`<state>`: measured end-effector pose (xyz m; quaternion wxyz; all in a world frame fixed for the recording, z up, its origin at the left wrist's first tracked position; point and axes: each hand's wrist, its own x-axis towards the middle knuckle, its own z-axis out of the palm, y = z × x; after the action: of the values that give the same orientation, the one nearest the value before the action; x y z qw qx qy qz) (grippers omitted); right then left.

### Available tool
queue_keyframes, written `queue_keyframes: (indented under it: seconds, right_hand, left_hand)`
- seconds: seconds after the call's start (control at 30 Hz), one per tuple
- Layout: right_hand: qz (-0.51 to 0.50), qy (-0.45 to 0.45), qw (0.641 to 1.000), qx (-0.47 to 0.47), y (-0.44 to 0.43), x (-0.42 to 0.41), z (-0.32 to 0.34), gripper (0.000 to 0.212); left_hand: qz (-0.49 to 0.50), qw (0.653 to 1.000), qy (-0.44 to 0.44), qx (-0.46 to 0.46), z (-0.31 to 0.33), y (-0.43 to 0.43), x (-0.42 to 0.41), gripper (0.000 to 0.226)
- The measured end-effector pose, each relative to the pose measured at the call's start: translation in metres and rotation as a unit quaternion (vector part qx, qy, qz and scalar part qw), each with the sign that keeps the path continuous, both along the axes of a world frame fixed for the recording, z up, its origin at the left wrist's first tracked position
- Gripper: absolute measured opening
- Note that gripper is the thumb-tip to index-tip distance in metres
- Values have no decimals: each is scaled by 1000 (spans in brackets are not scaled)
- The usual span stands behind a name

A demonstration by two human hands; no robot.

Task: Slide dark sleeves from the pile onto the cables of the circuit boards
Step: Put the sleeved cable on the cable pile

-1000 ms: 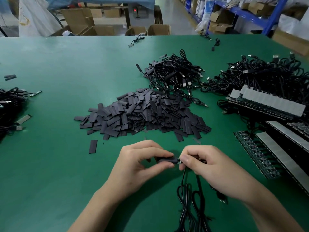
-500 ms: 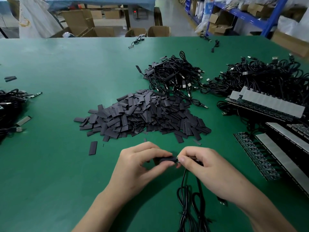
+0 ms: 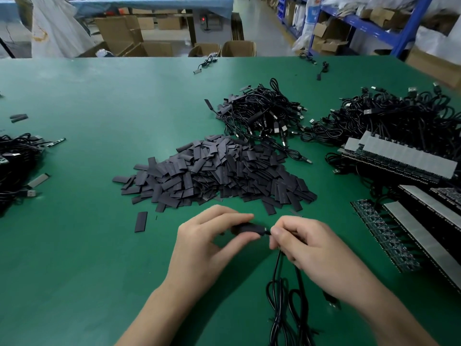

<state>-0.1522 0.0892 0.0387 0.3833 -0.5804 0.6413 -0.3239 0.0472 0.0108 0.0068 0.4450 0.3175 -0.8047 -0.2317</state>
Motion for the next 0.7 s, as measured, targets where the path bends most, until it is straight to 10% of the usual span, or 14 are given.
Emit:
queue_keyframes:
  seconds: [0.7]
  right_hand:
    - [-59,-7,997,-46,-1,16,-13,22]
  left_hand:
    - [59,997,35,23,1,0,-2,16]
